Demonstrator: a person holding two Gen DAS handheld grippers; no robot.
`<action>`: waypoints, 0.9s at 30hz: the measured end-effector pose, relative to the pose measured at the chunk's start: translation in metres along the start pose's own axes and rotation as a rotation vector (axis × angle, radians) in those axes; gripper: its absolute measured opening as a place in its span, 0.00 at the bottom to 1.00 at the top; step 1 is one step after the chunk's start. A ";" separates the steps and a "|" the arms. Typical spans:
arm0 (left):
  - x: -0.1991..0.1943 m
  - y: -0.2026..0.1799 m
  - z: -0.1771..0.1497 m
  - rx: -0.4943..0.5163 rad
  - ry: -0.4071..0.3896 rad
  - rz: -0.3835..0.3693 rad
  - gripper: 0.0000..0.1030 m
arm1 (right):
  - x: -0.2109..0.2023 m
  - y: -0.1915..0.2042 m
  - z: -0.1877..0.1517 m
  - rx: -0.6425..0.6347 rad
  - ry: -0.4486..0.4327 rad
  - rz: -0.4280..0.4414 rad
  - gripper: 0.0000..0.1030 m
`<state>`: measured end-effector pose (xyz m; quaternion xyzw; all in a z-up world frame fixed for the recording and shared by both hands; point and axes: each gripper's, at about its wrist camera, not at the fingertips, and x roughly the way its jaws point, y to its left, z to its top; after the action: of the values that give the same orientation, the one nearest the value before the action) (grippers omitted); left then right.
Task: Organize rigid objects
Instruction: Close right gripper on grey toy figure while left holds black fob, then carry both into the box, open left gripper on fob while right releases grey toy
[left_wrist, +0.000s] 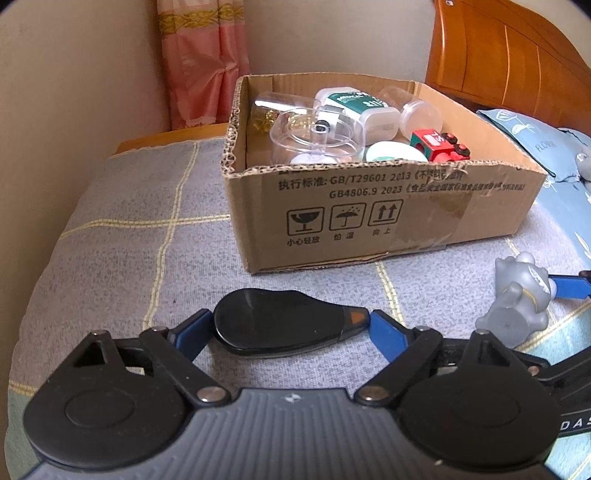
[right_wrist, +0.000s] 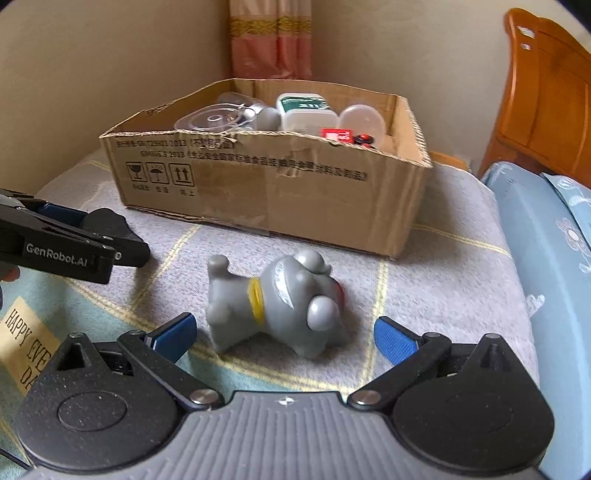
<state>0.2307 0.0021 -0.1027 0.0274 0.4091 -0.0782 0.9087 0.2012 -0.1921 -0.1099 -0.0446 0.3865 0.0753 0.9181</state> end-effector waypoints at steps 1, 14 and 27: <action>0.000 0.000 0.000 -0.001 0.001 0.000 0.87 | 0.001 0.000 0.002 -0.008 0.001 0.008 1.00; -0.001 0.001 0.003 0.027 0.027 -0.038 0.87 | 0.001 0.004 0.015 -0.061 0.016 0.044 0.77; -0.044 0.002 0.021 0.159 0.022 -0.101 0.87 | -0.031 -0.009 0.026 -0.054 0.030 0.084 0.76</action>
<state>0.2182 0.0068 -0.0562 0.0795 0.4127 -0.1557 0.8940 0.1992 -0.2007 -0.0692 -0.0540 0.3994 0.1236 0.9068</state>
